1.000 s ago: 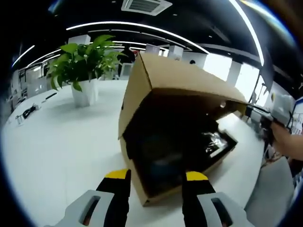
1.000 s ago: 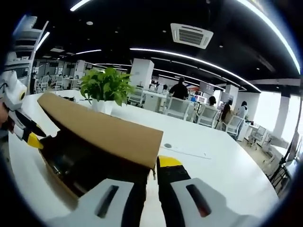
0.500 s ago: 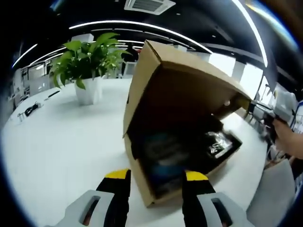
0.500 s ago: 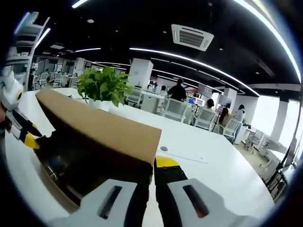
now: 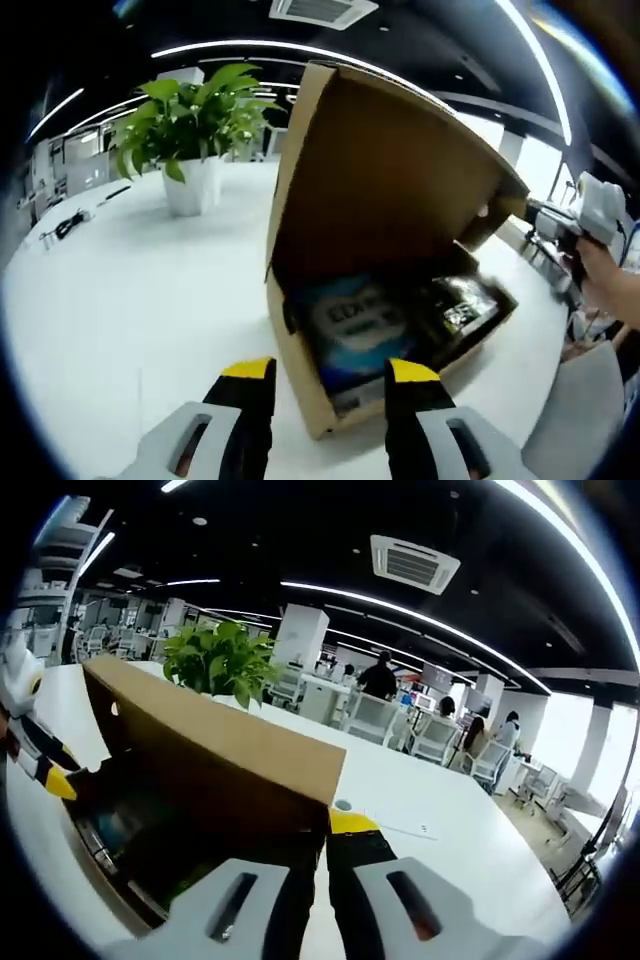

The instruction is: Operate the shoe box by opening the lid, removing the specified soft item, and placing it in the target area until the item is outside and the box remains undamaged.

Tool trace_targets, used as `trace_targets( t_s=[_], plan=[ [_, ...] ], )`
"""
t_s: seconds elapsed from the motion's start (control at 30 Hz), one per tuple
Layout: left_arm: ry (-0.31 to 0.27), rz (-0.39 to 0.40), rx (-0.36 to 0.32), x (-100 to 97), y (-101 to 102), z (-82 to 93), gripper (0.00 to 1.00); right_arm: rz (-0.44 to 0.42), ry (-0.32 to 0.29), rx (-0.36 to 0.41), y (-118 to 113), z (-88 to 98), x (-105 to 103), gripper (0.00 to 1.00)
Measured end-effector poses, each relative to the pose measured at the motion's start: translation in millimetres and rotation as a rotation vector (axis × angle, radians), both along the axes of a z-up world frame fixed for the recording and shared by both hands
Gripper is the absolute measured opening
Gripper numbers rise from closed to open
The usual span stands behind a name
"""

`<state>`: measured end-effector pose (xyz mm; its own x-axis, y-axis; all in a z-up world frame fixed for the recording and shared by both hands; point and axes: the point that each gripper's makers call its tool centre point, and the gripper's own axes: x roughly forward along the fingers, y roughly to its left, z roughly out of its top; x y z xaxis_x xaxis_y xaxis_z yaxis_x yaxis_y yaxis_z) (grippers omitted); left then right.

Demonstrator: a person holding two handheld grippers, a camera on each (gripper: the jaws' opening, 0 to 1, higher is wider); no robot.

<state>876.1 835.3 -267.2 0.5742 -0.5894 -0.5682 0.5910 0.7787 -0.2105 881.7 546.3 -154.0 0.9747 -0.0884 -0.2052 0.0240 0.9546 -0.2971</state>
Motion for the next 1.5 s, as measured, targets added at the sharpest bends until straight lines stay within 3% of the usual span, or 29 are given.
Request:
trace_targets(
  t_s=[0.7,1.5],
  plan=[
    [0.022,0.006,0.015,4.3,-2,-8.4,0.43,0.054,0.001,-0.066,-11,9.5,49,0.01],
    [0.029,0.033,0.032,7.2,-3,-11.5,0.39,0.086,0.022,-0.113,-23,0.9,97,0.03]
  ],
)
